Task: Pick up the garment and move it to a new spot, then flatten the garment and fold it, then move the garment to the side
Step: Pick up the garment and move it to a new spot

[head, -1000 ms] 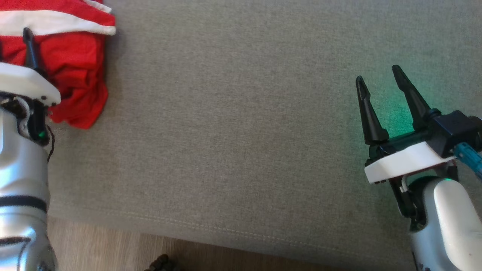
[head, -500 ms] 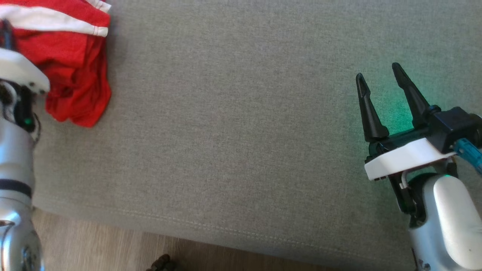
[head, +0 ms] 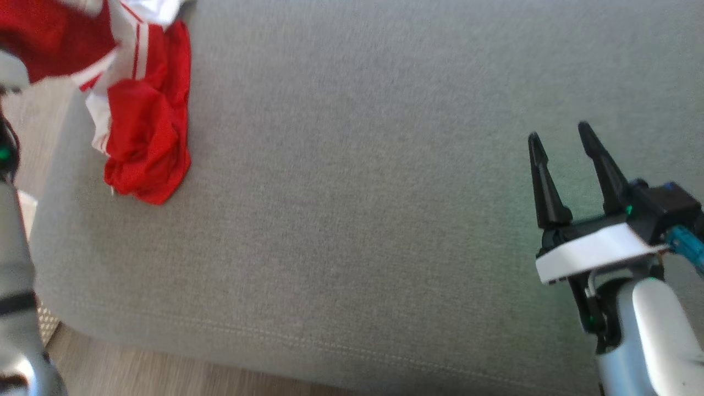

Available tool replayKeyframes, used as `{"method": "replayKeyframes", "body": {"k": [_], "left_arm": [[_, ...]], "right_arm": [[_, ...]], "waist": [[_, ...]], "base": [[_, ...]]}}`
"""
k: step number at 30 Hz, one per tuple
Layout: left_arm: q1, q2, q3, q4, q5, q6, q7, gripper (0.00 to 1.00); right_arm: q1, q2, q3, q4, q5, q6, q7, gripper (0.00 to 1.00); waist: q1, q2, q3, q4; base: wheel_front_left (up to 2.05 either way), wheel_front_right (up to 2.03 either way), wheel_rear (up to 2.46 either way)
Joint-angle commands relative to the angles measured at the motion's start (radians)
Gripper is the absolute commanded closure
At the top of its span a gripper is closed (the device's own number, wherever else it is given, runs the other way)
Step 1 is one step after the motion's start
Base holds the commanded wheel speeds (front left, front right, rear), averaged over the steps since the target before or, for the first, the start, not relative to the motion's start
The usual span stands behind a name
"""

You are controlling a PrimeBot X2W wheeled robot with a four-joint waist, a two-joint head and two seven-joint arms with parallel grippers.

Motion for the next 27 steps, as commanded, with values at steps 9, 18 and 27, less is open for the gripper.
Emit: {"method": "replayKeyframes", "body": {"k": [9, 18, 27], "left_arm": [[0.280, -0.022, 0.006, -0.417, 0.008, 0.008, 0.026, 1.00], [0.608, -0.128, -0.043, -0.747, -0.017, 0.053, 0.121, 1.00], [0.629, -0.213, -0.195, -0.702, -0.037, 0.030, 0.088, 1.00]], "right_arm": [[0.069, 0.033, -0.011, -0.021, 0.022, 0.004, -0.028, 0.00], [0.117, 0.045, -0.027, -0.031, 0.036, 0.004, -0.029, 0.00], [0.078, 0.048, -0.012, -0.052, 0.045, 0.004, -0.036, 0.00]], "waist": [[0.0000, 0.0000, -0.153, -0.081], [0.0000, 0.0000, -0.179, -0.184], [0.0000, 0.0000, -0.108, -0.344]], "base": [[0.00, 0.00, 0.00], [0.00, 0.00, 0.00], [0.00, 0.00, 0.00]]}}
